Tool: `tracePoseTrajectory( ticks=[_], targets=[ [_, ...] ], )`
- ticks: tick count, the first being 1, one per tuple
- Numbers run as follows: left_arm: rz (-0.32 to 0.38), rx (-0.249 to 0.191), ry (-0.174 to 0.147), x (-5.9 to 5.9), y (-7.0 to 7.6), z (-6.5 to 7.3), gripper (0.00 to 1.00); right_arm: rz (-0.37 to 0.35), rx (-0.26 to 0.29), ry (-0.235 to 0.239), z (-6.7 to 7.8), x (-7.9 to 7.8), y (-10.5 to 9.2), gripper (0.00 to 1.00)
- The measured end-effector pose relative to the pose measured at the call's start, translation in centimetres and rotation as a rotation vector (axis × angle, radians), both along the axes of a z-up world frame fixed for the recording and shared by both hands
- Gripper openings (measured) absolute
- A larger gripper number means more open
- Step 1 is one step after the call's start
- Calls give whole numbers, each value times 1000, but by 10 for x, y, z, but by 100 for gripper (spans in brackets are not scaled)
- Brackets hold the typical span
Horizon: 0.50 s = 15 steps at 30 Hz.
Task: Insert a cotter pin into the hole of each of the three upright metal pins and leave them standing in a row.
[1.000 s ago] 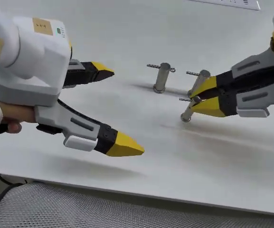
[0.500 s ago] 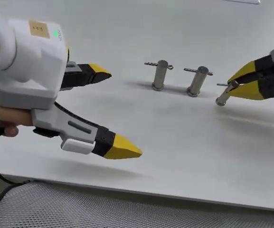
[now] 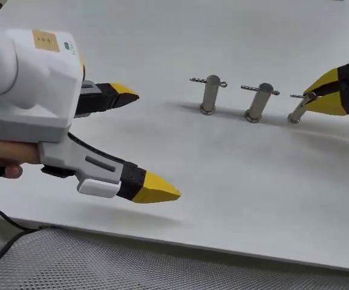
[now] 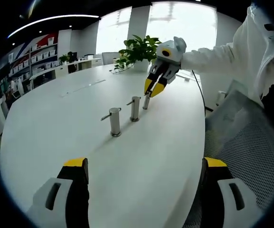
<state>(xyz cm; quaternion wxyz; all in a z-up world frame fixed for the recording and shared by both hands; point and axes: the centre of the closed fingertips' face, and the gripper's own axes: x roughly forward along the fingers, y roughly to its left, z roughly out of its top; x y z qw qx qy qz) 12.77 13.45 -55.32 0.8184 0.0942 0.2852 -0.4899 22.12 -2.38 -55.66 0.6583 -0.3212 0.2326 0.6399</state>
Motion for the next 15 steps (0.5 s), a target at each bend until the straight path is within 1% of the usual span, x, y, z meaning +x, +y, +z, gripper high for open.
tracePoseTrajectory(
  ticks=[2,4,9,12,15],
  targets=[
    [3,2,2,-1,-3,1,99,8,1,0,-1,0,1,4],
    [5,2,5,2,2,-2,99,10,-3,1,-3,1,1,4],
    [12,3,10,2,3,-3,99,11,0,8,-3,0,1,4],
    [12,-4,16,2,2,-3,99,13,16,26,-4,0,1,4],
    [16,-1,17,2,2,-3,99,13,23,26,-3,0,2,4]
  ],
)
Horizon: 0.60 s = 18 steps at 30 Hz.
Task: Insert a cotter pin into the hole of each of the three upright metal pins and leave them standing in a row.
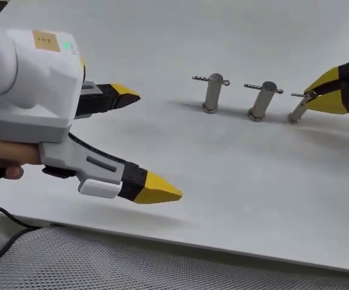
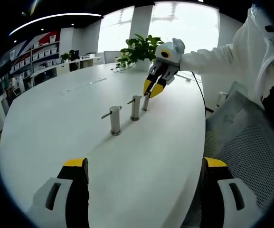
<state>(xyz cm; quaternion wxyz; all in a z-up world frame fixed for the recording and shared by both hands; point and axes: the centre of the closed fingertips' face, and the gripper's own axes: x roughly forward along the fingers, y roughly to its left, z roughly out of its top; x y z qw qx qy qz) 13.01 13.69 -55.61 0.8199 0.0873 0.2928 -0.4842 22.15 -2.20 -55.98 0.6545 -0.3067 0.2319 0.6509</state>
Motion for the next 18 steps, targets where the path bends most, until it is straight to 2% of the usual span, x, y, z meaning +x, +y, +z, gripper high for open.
tracePoseTrajectory(
  ticks=[6,11,16,18],
  targets=[
    [-2,3,12,-1,-1,-1,99,-13,6,16,0,3,0,4],
    [19,-5,8,2,0,0,99,-28,10,26,0,5,-1,4],
    [17,-3,11,2,0,0,99,-23,-22,21,-6,7,-2,6],
    [19,-2,12,2,1,-1,99,-32,-23,21,-7,8,-3,11]
  ],
)
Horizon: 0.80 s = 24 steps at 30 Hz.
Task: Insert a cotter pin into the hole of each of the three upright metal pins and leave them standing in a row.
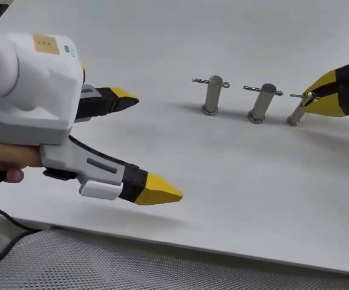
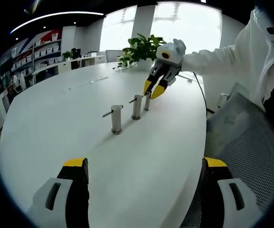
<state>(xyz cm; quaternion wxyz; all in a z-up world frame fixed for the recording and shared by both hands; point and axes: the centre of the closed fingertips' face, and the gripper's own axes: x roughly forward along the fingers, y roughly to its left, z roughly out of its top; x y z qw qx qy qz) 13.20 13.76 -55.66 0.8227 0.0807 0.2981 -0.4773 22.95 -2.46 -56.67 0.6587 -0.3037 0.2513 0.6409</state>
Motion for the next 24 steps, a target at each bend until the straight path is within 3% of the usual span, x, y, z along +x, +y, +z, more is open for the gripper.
tracePoseTrajectory(
  ticks=[6,11,20,24],
  targets=[
    [13,-5,-5,1,2,2,99,-50,15,-1,5,9,-5,17],
    [51,-36,-24,6,4,11,99,-149,67,-2,20,10,-8,32],
    [112,-101,-54,12,4,25,99,-282,142,25,31,-15,-15,49],
    [123,-124,-56,11,4,30,99,-360,179,74,34,-28,-17,55]
  ],
)
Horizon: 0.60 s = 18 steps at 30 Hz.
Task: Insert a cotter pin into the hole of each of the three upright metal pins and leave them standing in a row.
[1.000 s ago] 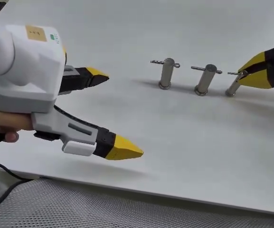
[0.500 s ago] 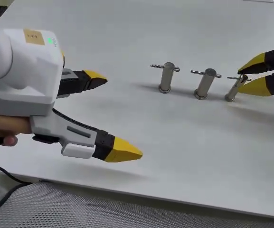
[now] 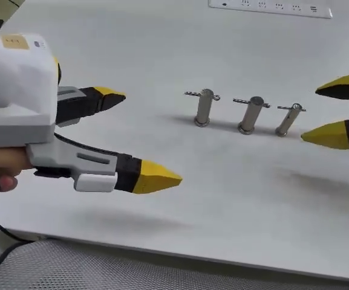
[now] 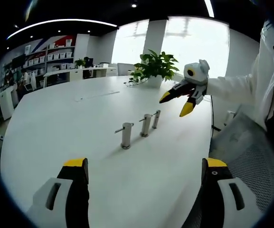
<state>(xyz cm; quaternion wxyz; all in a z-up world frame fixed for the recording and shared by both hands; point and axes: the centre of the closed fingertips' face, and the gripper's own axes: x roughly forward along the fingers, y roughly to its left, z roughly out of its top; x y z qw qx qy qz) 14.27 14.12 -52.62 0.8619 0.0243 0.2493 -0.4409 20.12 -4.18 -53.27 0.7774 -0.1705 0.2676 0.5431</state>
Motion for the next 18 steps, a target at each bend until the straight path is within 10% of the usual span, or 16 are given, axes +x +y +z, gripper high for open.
tracePoseTrajectory(
  ticks=[5,18],
  targets=[
    [5,-12,-9,-5,1,4,99,-66,-39,-4,-6,-11,-14,81],
    [63,-27,18,-16,20,3,99,-251,76,48,3,-31,-27,90]
  ],
)
